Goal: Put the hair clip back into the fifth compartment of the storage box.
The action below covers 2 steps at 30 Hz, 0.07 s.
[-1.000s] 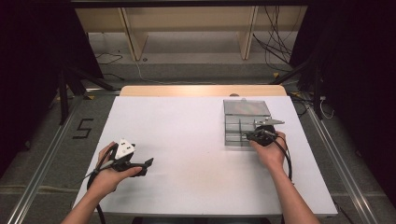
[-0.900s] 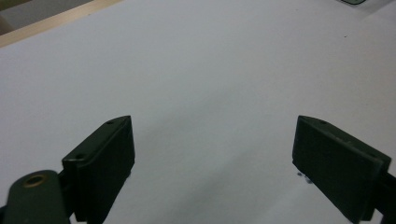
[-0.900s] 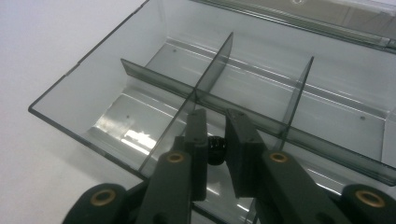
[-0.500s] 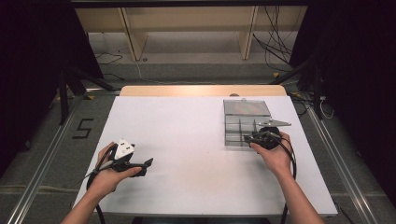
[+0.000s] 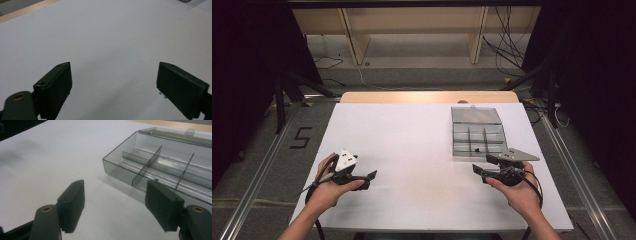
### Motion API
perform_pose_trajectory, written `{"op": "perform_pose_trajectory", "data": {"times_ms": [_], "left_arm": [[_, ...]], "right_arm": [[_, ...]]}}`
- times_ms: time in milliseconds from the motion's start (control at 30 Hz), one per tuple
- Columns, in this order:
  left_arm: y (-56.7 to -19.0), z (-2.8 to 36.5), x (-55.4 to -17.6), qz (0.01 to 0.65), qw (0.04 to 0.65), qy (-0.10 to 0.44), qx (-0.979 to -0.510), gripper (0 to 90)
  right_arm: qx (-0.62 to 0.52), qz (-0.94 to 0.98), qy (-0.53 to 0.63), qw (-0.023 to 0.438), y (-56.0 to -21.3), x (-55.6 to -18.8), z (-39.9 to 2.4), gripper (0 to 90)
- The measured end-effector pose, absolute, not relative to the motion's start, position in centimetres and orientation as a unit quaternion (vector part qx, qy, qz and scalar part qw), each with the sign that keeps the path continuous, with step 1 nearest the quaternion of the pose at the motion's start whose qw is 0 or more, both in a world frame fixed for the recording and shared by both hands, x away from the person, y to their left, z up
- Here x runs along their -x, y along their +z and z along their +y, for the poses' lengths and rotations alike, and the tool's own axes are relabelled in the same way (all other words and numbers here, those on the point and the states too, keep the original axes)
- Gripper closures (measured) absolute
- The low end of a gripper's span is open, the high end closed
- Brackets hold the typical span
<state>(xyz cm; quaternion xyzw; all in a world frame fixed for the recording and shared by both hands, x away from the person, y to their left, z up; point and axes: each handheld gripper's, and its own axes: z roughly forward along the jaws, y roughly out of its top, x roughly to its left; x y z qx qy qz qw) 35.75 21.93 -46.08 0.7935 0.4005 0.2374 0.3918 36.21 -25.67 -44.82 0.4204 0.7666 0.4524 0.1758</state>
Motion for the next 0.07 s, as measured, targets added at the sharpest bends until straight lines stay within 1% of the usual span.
{"op": "perform_pose_trajectory", "data": {"times_ms": [67], "left_arm": [[-46.07,21.91,-35.74,0.401,0.392,0.237,-0.793,12.5]], "right_arm": [[-0.425,0.765,0.453,0.170,-45.06,-35.89,-25.87,31.7]]}}
